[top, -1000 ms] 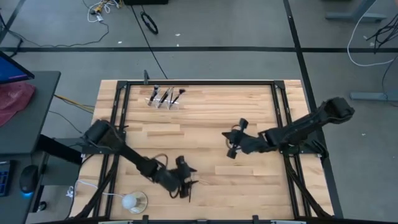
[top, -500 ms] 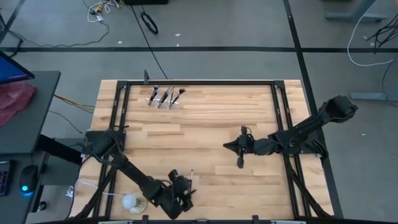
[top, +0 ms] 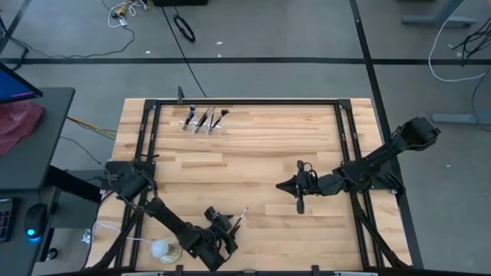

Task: Put items in baskets/containers
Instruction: Put the eyeshadow brush into the middle section of the transparent organizer

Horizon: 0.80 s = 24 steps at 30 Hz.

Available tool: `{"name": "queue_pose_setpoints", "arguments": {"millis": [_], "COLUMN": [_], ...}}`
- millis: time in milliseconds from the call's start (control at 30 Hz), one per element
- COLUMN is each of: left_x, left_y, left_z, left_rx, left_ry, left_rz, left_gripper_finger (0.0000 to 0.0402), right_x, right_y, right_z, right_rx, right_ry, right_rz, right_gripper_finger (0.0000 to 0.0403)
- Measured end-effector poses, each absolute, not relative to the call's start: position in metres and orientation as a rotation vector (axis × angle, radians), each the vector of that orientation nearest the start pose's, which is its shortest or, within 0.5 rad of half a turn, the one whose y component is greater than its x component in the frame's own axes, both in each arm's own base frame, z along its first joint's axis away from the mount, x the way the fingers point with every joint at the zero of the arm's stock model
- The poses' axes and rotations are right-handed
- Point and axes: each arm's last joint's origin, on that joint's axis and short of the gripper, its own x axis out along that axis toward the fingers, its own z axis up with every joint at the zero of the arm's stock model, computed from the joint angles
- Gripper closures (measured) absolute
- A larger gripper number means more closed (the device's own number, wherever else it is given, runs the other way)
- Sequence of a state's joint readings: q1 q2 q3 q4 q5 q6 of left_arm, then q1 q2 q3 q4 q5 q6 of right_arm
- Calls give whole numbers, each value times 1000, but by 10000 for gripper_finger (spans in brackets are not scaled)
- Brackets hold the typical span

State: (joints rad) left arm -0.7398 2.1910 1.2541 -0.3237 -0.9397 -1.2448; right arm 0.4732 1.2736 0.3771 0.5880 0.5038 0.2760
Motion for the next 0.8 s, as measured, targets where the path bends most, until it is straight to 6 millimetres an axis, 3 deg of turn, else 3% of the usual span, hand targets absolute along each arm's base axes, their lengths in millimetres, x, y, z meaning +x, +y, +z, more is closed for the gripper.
{"name": "queue_pose_setpoints", "arguments": {"millis": [333,800], "left_x": [298,291], "left_y": [-221,-180], "left_z": [63,52], "left_rx": [-127,-89], "left_ry": [559,498], "left_rz": [657,378], "left_gripper_finger": [170,170], "right_x": [212,212], "right_y": [93,93], "right_z": [174,174], "right_rx": [130,141], "right_ry": [264,261], "right_rz": [-68,-73], "right_gripper_finger": [388,388]}}
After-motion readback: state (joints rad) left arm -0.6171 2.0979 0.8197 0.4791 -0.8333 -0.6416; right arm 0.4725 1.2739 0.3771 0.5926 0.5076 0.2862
